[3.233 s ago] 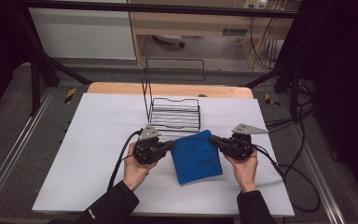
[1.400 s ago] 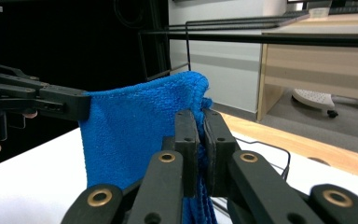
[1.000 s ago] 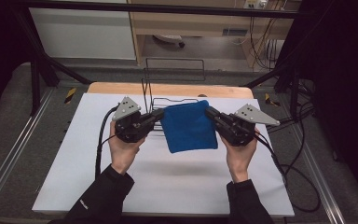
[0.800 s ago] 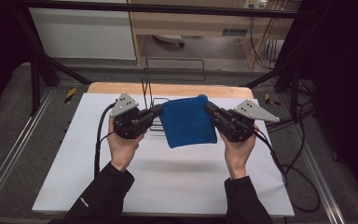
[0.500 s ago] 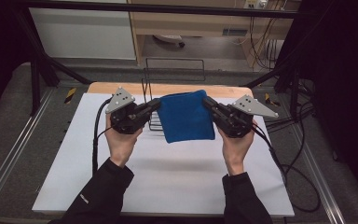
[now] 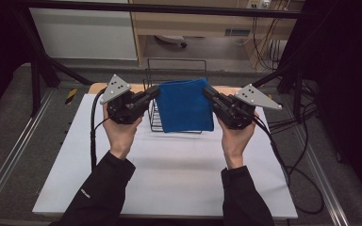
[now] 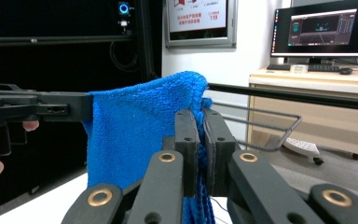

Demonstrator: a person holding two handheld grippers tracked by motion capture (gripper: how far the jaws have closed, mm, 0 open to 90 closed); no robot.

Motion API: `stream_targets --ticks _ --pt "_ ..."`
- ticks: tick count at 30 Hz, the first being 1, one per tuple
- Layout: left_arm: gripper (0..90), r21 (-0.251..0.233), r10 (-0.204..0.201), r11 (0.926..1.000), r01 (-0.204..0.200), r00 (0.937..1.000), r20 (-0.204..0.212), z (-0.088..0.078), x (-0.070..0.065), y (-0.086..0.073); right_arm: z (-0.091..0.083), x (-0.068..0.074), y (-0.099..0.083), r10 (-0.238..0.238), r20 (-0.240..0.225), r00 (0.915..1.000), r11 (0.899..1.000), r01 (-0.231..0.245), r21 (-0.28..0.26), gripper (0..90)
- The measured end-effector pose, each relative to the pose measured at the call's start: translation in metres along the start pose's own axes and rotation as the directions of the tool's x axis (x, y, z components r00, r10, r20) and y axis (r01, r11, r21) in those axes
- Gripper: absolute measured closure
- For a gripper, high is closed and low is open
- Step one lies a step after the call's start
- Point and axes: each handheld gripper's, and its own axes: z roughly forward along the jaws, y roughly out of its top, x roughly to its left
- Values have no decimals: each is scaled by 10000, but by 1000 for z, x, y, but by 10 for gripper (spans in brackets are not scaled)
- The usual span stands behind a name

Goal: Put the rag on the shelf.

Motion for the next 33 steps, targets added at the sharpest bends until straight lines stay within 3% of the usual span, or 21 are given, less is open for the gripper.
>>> stream_targets --ticks 16,33 --pt "876 -635 -246 9977 228 9993 -284 5 16 32 22 0 30 -149 107 9998 9983 155 -569 866" --pt "877 -880 -37 9961 -8 9986 -519 21 30 76 46 -9 61 -171 363 9992 9949 206 -984 866"
